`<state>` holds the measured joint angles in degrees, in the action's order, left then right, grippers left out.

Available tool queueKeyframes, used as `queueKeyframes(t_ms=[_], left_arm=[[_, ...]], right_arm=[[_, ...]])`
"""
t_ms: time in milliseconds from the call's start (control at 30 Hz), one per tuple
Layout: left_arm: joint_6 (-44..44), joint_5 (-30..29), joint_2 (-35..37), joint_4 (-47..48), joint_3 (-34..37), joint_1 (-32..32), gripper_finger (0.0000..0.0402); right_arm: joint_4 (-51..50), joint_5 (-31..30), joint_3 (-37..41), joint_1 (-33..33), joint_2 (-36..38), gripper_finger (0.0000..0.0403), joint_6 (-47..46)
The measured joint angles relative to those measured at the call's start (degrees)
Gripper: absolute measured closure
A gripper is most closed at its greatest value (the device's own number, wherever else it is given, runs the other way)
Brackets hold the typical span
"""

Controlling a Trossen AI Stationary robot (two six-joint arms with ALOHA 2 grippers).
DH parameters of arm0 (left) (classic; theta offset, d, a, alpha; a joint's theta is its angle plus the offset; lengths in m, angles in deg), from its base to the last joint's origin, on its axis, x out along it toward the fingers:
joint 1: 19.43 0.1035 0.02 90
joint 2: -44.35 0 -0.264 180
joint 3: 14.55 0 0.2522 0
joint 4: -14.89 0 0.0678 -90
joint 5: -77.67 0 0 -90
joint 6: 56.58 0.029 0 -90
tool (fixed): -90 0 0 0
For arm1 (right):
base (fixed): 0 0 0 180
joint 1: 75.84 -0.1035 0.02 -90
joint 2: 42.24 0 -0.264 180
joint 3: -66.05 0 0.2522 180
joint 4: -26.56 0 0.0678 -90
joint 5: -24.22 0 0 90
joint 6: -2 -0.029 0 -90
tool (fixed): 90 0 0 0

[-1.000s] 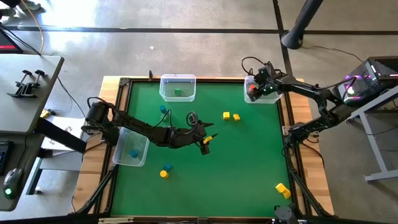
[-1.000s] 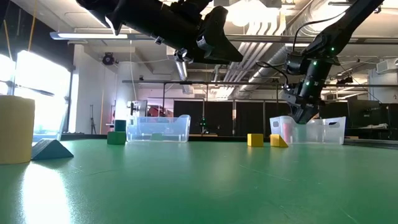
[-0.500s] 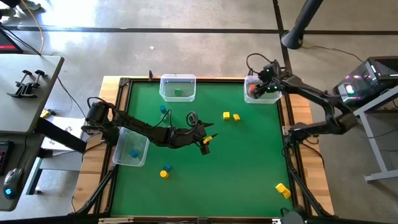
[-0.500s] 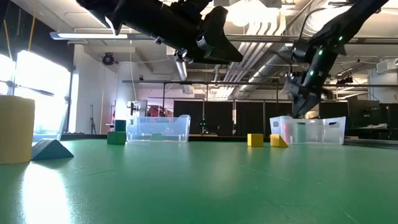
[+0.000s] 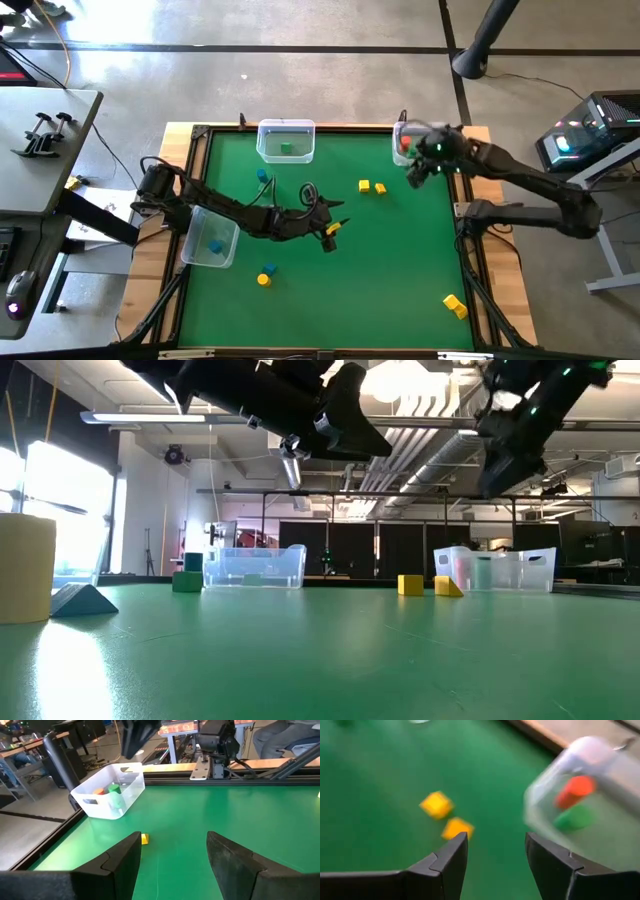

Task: Sort blocks by size
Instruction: Put the yellow square block into the bottom transparent bin

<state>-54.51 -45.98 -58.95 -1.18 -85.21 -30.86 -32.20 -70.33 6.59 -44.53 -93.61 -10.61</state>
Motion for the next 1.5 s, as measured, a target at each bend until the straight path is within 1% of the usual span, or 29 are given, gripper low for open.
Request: queueKeyframes(t_ms=[100,233,333,567,733,833,933,1033,1167,1233,1300,1400,1433,1500], left_arm=[[0.1,0.0,0.0,0.0,0.0,-0.4,0.0191],[0.6,0.0,0.0,0.0,0.0,-0.9,0.0191],[1.1,0.0,0.0,0.0,0.0,-1.4,0.0191],[1.2,0.0,0.0,0.1,0.0,-1.6,0.0191],[1.2,0.0,0.0,0.1,0.0,-1.6,0.0191],[1.2,0.0,0.0,0.1,0.0,-1.8,0.0191],[1.2,0.0,0.0,0.0,0.0,-1.8,0.0191],[1.2,0.0,0.0,0.0,0.0,-1.8,0.0191],[1.2,0.0,0.0,0.0,0.0,-1.8,0.0191],[1.2,0.0,0.0,0.0,0.0,-1.8,0.0191],[1.2,0.0,0.0,0.0,0.0,-1.8,0.0191],[1.2,0.0,0.0,0.0,0.0,-1.8,0.0191],[1.2,0.0,0.0,0.0,0.0,-1.8,0.0191],[1.2,0.0,0.0,0.0,0.0,-1.8,0.0191]], right_arm=[[-3.3,-2.7,0.0,-10.6,1.4,0.0208,-7.4],[-6.6,-6.4,0.0,-25.0,0.8,0.0208,-16.5],[-7.3,-7.3,0.0,-34.1,-0.3,0.0208,-21.6],[-5.7,-5.9,0.0,-50.9,-2.1,0.0208,-34.2],[-3.8,-5.8,0.0,-61.5,-3.5,0.0208,-40.7],[-3.4,-3.5,0.0,-67.5,-4.7,0.0208,-46.3],[-3.4,-1.0,0.0,-73.0,-6.2,0.0208,-51.4],[-3.4,-0.1,0.0,-77.8,-8.4,0.0208,-55.6],[-3.5,5.2,0.0,-82.8,-12.2,0.0208,-59.5],[-3.6,8.9,0.0,-84.9,-14.3,0.0208,-59.8],[-3.5,13.6,0.0,-86.2,-16.3,0.0208,-59.0],[-3.4,20.8,0.0,-86.3,-18.6,0.0208,-57.3],[-3.4,22.0,0.0,-86.2,-19.3,0.0208,-56.5],[-3.4,22.5,0.0,-86.2,-20.4,0.0208,-56.3]])
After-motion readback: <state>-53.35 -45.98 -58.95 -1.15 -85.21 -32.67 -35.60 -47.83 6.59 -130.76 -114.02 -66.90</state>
